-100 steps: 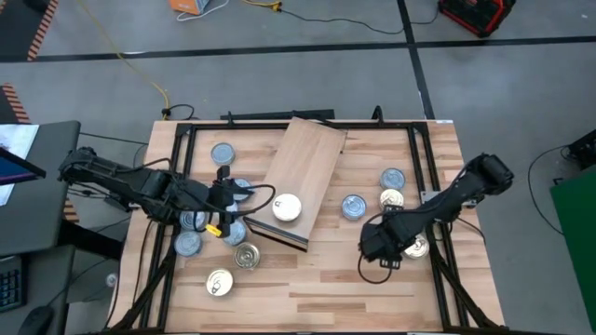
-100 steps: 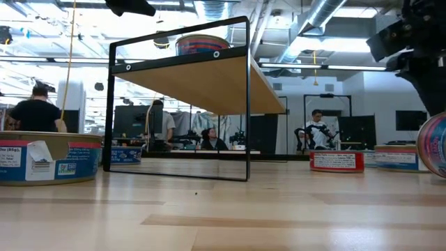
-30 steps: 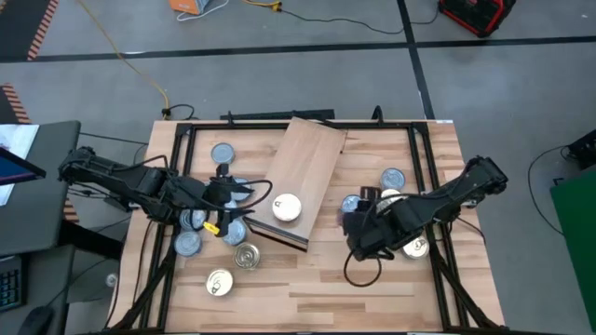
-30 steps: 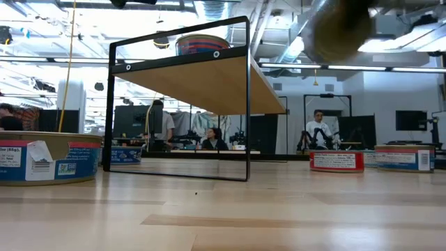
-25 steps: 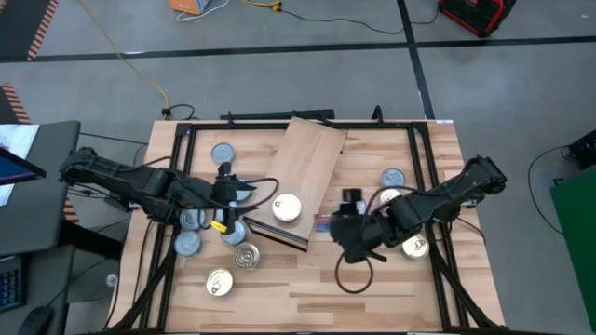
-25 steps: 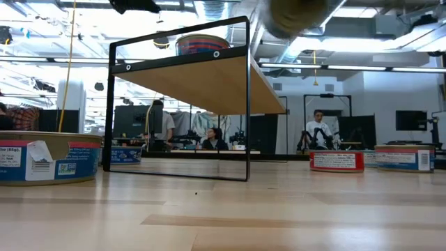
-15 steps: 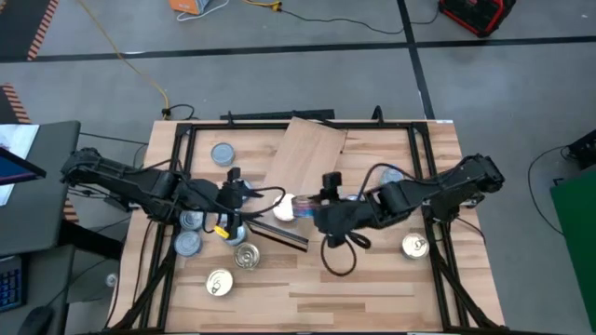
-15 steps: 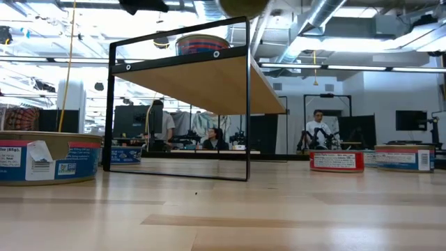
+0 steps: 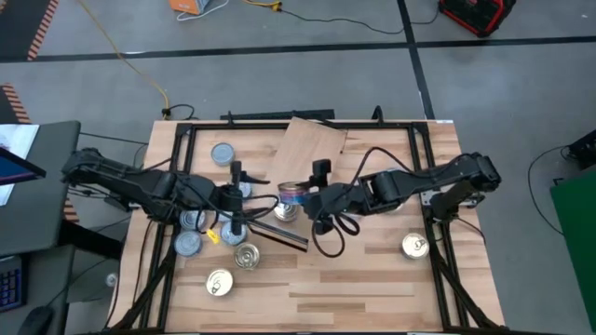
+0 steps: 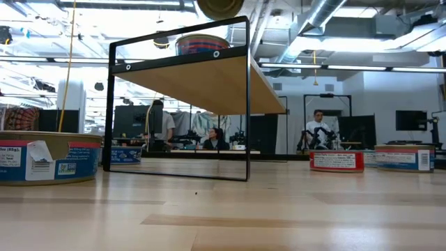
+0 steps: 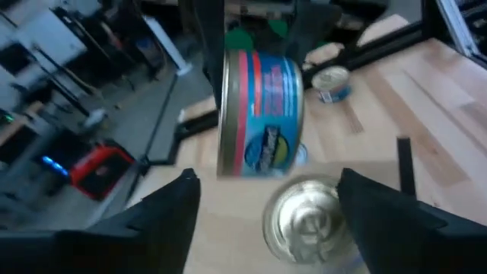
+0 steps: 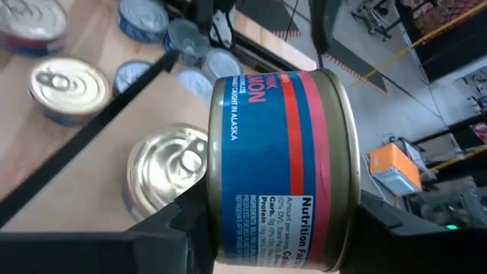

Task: Stack canned seafood by type on shelf
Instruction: Stack the blue pink tuna can on top of the blue pink tuna can on the shelf

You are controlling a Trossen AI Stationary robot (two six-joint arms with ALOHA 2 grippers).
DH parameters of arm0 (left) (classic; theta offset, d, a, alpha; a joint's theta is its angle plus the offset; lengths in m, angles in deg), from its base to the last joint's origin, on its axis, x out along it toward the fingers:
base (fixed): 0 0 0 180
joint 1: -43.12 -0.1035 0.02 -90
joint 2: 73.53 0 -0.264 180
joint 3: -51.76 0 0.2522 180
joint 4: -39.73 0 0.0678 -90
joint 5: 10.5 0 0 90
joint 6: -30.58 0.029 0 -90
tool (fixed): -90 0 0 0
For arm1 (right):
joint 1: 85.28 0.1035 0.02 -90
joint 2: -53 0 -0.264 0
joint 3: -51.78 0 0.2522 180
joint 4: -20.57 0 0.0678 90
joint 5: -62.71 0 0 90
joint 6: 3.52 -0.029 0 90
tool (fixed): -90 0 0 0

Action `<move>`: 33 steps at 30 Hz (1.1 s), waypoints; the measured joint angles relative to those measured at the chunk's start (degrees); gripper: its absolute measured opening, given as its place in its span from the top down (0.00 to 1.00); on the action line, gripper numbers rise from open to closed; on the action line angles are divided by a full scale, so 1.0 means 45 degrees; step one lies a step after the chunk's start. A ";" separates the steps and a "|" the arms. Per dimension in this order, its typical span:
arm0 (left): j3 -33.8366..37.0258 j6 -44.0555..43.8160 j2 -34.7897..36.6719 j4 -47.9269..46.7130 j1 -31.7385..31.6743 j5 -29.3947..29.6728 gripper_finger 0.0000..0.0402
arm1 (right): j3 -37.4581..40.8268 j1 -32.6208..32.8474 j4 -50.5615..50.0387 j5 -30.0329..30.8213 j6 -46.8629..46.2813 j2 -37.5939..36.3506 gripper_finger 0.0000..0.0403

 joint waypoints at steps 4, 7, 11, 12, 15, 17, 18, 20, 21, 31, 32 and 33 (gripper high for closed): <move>-0.0019 0.0738 -0.0640 0.0756 0.0002 0.0139 0.15 | 0.0000 -0.0109 0.0322 -0.0155 0.0018 0.0000 0.46; -0.0270 0.1150 -0.1146 0.0808 0.0007 0.0560 0.13 | 0.0000 -0.0161 0.0327 -0.0169 0.0018 0.0000 0.46; -0.0658 0.1298 -0.1605 0.1009 -0.0013 0.1484 0.12 | 0.0000 -0.0166 0.0490 -0.0169 0.0023 0.0000 0.46; -0.0766 0.1366 -0.1684 0.1036 -0.0014 0.1514 0.12 | 0.0000 -0.0166 0.0596 -0.0169 0.0018 0.0000 0.46; -0.0940 0.1407 -0.1767 0.1004 -0.0018 0.1503 0.13 | 0.0000 -0.0161 0.0850 -0.0169 0.0049 0.0000 0.46; -0.1028 0.1417 -0.1767 0.0998 -0.0014 0.1416 0.16 | 0.0000 -0.0098 0.1086 -0.0170 0.0166 0.0000 0.46; -0.1060 0.1415 -0.1761 0.1012 -0.0021 0.1404 0.18 | 0.0000 -0.0054 0.1143 -0.0169 0.0257 0.0000 0.46; -0.1070 0.1497 -0.1748 0.1046 -0.0056 0.1403 0.23 | 0.0000 -0.0030 0.1127 -0.0169 0.0305 0.0000 0.46; -0.1070 0.1548 -0.1748 0.1051 -0.0058 0.1398 0.26 | 0.0000 -0.0030 0.1129 -0.0169 0.0302 0.0000 0.46; -0.1065 0.2048 -0.1763 0.1116 -0.0071 0.0823 0.53 | -0.0013 -0.0026 0.1036 -0.0763 -0.1115 -0.0003 0.35; -0.1065 0.2049 -0.1763 0.1037 -0.0071 0.0818 0.53 | -0.0093 -0.0025 0.0783 -0.0779 -0.1191 -0.0028 0.32; -0.1065 0.2048 -0.1758 0.0864 -0.0066 0.0827 0.53 | -0.0209 0.0012 0.0476 -0.0786 -0.1325 -0.0052 0.30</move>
